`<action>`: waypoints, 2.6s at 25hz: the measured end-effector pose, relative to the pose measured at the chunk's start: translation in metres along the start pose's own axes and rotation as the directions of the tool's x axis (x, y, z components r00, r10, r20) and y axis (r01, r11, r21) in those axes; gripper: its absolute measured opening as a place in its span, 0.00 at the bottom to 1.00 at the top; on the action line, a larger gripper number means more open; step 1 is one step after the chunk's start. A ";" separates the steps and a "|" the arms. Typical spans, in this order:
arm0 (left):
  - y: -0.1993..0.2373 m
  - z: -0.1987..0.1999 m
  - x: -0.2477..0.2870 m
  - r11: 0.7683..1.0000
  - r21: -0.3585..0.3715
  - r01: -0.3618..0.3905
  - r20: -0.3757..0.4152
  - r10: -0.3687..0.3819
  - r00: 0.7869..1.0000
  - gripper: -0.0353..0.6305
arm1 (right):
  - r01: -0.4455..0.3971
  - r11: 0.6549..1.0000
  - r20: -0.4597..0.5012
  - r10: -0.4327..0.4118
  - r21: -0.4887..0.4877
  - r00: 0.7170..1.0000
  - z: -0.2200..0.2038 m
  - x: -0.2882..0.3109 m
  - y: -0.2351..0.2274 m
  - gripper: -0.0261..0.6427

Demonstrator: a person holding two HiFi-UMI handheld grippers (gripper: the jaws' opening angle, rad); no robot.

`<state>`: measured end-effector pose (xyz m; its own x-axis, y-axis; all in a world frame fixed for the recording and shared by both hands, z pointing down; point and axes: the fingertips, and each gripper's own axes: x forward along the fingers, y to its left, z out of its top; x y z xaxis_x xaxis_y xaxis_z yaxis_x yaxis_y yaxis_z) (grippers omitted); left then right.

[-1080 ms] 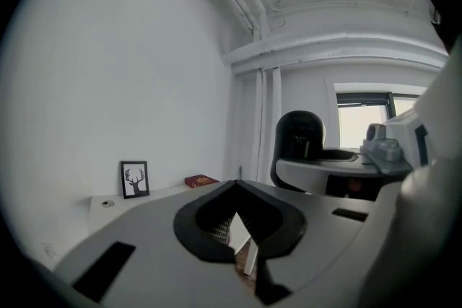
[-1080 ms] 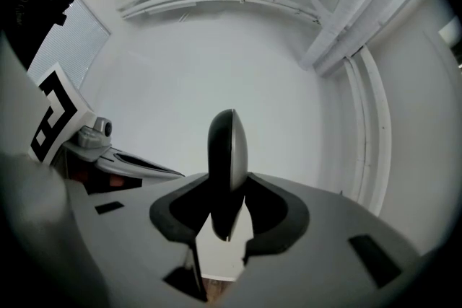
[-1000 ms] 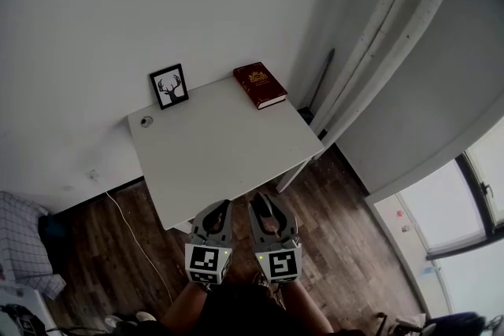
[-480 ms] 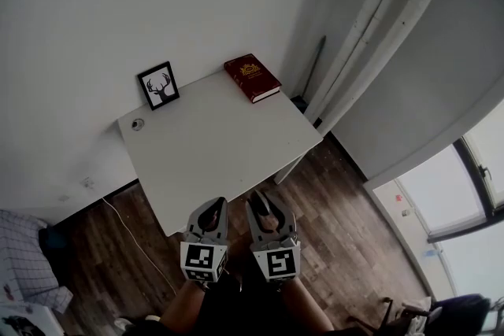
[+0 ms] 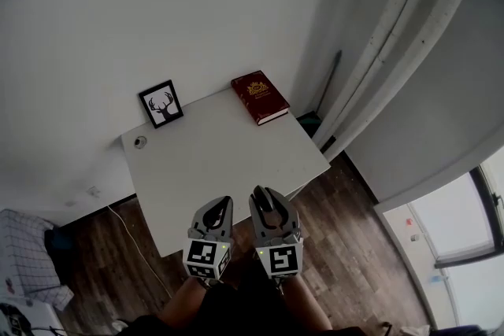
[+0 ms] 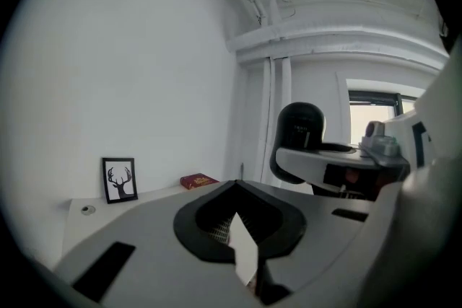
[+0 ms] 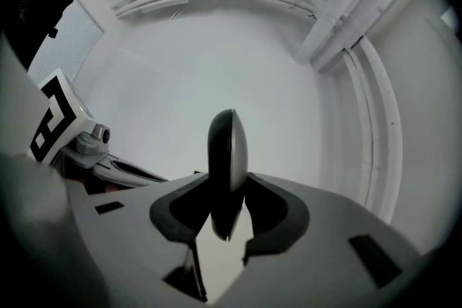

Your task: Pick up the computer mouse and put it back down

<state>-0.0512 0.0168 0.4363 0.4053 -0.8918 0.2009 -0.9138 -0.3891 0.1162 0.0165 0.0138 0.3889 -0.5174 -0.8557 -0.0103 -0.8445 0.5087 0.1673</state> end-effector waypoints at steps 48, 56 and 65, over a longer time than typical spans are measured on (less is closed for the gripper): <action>0.128 -0.029 0.198 0.975 -0.086 -0.204 -0.177 0.187 0.966 0.05 | -0.368 0.893 -0.357 0.266 -0.259 0.895 -0.139 0.264 -0.083 0.25; 0.157 -0.058 0.198 0.964 -0.126 -0.233 -0.219 0.202 0.955 0.05 | -0.491 0.820 -0.500 0.306 -0.294 0.810 -0.203 0.307 -0.052 0.25; 0.180 -0.098 0.198 0.951 -0.156 -0.266 -0.289 0.213 0.933 0.05 | -0.553 0.794 -0.587 0.328 -0.253 0.740 -0.254 0.348 -0.029 0.25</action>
<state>-0.1332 -0.2073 0.5922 0.1908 -0.8484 0.4938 -0.9731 -0.0973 0.2089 -0.1038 -0.3226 0.6308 -0.5791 -0.5221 0.6261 -0.3497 0.8529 0.3877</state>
